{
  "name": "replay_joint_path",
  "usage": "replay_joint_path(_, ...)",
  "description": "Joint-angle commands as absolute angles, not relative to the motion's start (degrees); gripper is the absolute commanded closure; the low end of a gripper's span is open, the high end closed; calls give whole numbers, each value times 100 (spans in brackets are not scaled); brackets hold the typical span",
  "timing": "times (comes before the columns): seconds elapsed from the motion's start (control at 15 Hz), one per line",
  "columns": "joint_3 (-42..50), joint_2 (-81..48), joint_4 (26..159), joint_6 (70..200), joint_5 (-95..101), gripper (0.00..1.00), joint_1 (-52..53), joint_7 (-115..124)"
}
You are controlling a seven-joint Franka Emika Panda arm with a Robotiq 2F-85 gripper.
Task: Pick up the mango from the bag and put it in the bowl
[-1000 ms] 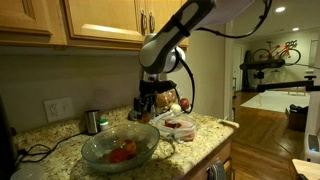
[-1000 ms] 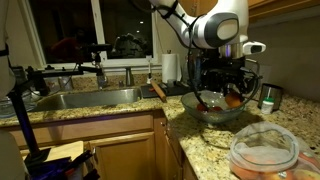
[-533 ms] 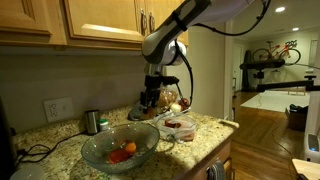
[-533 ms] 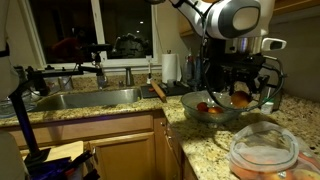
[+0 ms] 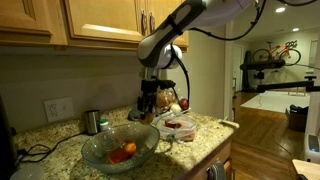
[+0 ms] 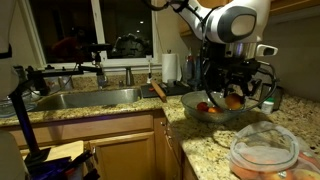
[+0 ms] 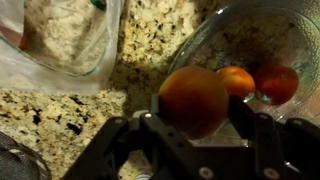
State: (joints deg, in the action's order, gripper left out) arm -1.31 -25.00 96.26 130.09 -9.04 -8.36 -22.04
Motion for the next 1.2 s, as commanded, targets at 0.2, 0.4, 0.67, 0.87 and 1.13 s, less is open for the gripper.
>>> replay_joint_path(0.2,-292,-2472,9663,12817,-749,56,-614,-2268)
replay_joint_path(0.4,-298,-2568,9617,12695,-705,56,-555,-2235)
replay_joint_path(0.67,-298,-2681,9595,12579,-686,56,-541,-2230)
replay_joint_path(0.87,-301,-2739,9584,12515,-659,56,-534,-2227)
replay_joint_path(1.13,-300,-2767,9572,12444,-620,56,-525,-2224)
